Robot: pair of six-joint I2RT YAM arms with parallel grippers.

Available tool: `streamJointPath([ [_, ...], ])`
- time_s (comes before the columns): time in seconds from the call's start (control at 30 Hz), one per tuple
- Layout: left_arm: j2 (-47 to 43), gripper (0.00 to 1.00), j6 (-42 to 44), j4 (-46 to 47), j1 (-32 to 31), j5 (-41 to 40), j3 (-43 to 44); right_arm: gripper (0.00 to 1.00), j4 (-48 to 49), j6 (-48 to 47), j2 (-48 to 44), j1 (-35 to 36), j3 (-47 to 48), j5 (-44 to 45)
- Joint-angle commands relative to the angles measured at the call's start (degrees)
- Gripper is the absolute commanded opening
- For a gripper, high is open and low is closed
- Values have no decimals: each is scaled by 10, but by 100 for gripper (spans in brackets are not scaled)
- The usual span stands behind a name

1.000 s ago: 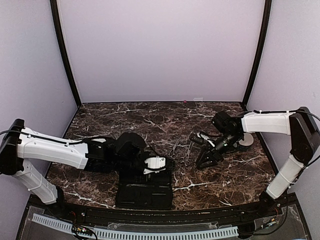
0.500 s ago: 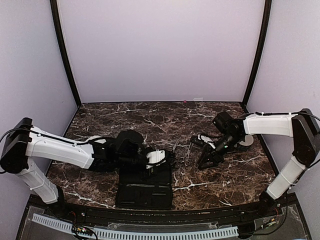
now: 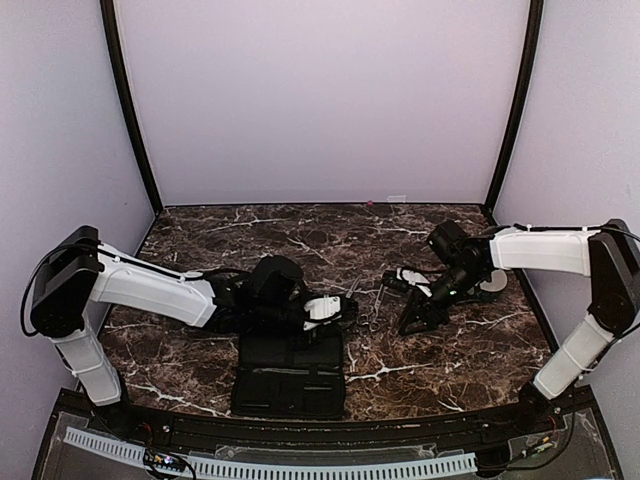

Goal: Sort the hair-cutting tools

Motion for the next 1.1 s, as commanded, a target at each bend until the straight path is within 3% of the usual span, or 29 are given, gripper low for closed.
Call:
streamJointPath([
  [0.0,5,0,32,-46,6,3,19,34,13,-1,-18,4,-7,29],
  [0.53,38,0,102,-154,29,14,48,33,18,-5,-35,5,-15,57],
  [1.07,24,0,104,-206,37,-54,34,33,12,-9,-14,10,-14,70],
])
